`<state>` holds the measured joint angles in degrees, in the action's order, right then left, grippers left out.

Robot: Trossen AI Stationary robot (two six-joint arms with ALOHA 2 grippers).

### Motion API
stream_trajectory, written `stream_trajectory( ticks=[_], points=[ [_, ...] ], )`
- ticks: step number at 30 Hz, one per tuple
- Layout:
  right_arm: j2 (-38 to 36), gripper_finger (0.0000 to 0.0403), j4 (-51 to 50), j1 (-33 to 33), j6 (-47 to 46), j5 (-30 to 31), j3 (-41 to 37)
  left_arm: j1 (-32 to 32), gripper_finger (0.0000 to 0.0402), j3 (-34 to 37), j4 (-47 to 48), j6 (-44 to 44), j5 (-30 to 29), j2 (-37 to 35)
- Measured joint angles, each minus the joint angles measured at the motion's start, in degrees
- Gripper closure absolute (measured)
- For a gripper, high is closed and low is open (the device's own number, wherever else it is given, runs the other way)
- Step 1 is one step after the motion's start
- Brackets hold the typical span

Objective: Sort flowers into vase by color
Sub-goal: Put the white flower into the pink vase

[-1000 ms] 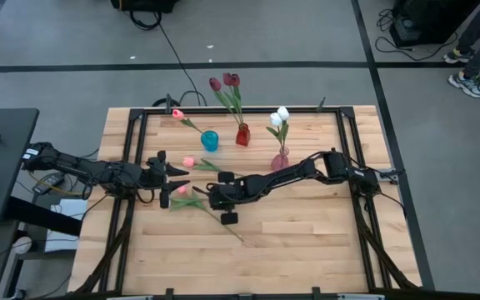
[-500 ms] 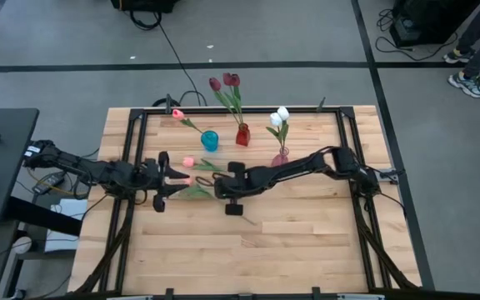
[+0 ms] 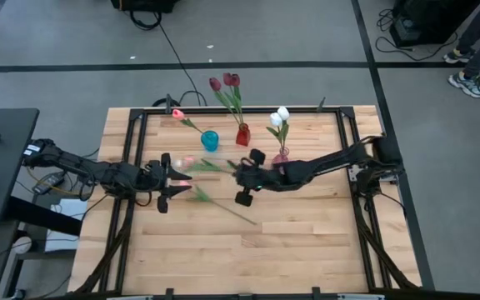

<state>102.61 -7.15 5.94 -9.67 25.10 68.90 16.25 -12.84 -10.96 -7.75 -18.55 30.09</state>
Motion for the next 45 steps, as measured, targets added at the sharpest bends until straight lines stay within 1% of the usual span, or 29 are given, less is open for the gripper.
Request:
stream_trajectory(
  ticks=[3,6,9,11,14,18,20,24,30,35,38,41,45],
  points=[
    [-3.44,0.0393,10.32,0.25,-0.86,1.87,-6.52,0.0,0.0257,0.0,-1.09,-0.35,-0.02,1.75],
    [-5.25,0.0394,19.35,0.41,-0.83,2.25,-11.34,0.0,0.0257,0.0,-3.47,-0.42,-0.02,4.17],
    [-6.33,0.0394,26.62,0.43,-0.1,2.12,-14.32,0.0,0.0257,0.02,-5.94,-0.42,-0.31,7.22],
    [-6.48,0.0394,29.5,0.48,0.6,1.78,-15.21,0.0,0.0257,0.02,-8.19,-0.42,-1.1,9.37],
    [-6.41,0.0393,30.89,0.6,1.65,0.15,-15.36,0.0,0.0257,0.02,-9.88,-0.42,-1.91,12.18],
    [-6.41,0.0393,34.2,1.18,3.81,-0.7,-15.36,0.0,0.0257,0.02,-11.2,-0.17,-4.47,15.16],
    [-6.38,0.0393,35.97,1.33,5.15,-2.32,-15.36,0.0,0.0257,0.02,-11.4,0.02,-5.66,16.15],
    [-6.23,0.0393,37.1,1.44,5.15,-2.93,-15.34,0.0,0.0257,0.02,-13.55,1.36,-6.06,17.26],
    [-6.19,0.0393,37.64,2.34,6.53,-2.29,-15.34,-0.13,0.0257,0.02,-22.75,1.79,-7.56,19.82],
    [-6.19,0.0393,39.94,2.89,9.14,-2.23,-15.34,-0.11,0.0257,0.02,-32.9,3.72,-7.6,24.76],
    [-6.19,0.0393,41.65,3.05,10.99,-2.21,-15.34,-0.11,0.0257,0.0,-37.34,5.11,-7.59,27.28],
    [-6.19,0.0393,42.98,3.12,12.32,-2.26,-15.34,-0.11,0.0257,-0.28,-40.3,5.82,-7.61,28.88],
    [-6.19,0.0392,44.89,3.12,13.28,-3.7,-15.34,-0.13,0.0257,-2.71,-40.24,6.66,-7.85,30.73]
  ],
)
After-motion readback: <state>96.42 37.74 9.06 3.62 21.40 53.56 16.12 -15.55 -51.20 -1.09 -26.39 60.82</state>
